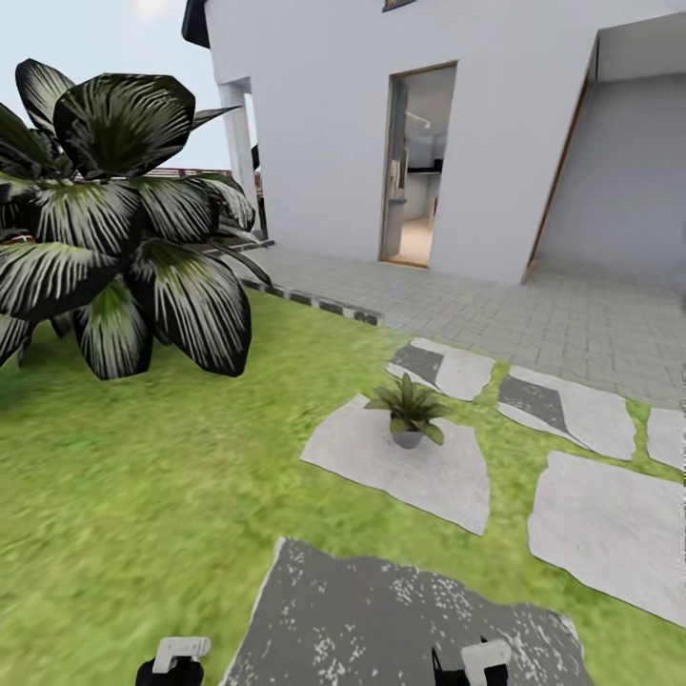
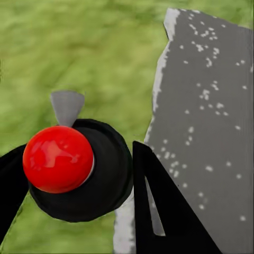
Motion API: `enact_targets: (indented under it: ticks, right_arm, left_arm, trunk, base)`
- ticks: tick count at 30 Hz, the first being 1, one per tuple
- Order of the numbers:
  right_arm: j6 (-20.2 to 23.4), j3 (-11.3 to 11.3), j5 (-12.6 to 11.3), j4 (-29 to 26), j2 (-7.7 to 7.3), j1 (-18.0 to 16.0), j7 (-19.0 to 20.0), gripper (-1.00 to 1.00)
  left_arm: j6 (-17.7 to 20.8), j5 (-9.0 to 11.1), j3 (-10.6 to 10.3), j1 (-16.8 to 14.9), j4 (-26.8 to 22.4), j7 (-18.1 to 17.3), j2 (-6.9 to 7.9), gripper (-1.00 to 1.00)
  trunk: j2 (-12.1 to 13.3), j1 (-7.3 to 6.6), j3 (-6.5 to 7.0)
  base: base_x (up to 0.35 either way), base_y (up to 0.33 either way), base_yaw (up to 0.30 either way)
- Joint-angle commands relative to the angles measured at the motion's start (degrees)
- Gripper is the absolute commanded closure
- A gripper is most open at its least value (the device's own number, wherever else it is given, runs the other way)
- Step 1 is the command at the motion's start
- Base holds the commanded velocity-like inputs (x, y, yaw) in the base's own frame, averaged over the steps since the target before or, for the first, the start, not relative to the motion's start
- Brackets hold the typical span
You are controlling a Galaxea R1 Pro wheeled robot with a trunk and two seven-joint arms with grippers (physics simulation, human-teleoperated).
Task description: Pick up the pesticide atomizer in the garden and spray insectifuge to fully cover both potted plants in the garden.
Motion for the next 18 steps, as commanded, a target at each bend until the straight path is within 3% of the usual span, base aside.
enact_targets:
  ticks: [1, 11, 18]
  right_arm:
    - [-0.2, -0.4, 0.6, 0.1, 0.02, 0.0, -0.3, -1.0]
    - [-0.2, -0.4, 0.6, 0.1, 0.09, 0.0, -0.3, -1.0]
    - [-0.2, -0.4, 0.6, 0.1, 0.03, 0.0, -0.3, -1.0]
  left_arm:
    - [-0.1, 0.6, -0.2, 0.0, 0.0, -0.3, 0.03, 1.0]
    - [-0.1, 0.6, -0.2, 0.0, 0.0, -0.3, 0.03, 1.0]
    - [-0.1, 0.6, -0.2, 0.0, 0.0, -0.3, 0.03, 1.0]
  trunk:
    - [0.0, 0.02, -0.05]
    - [0.0, 0.02, -0.05]
    - [0.0, 0.02, -0.05]
  base:
    - [0.288, 0.226, -0.259]
    - [0.285, 0.229, -0.256]
    - [0.285, 0.23, -0.04]
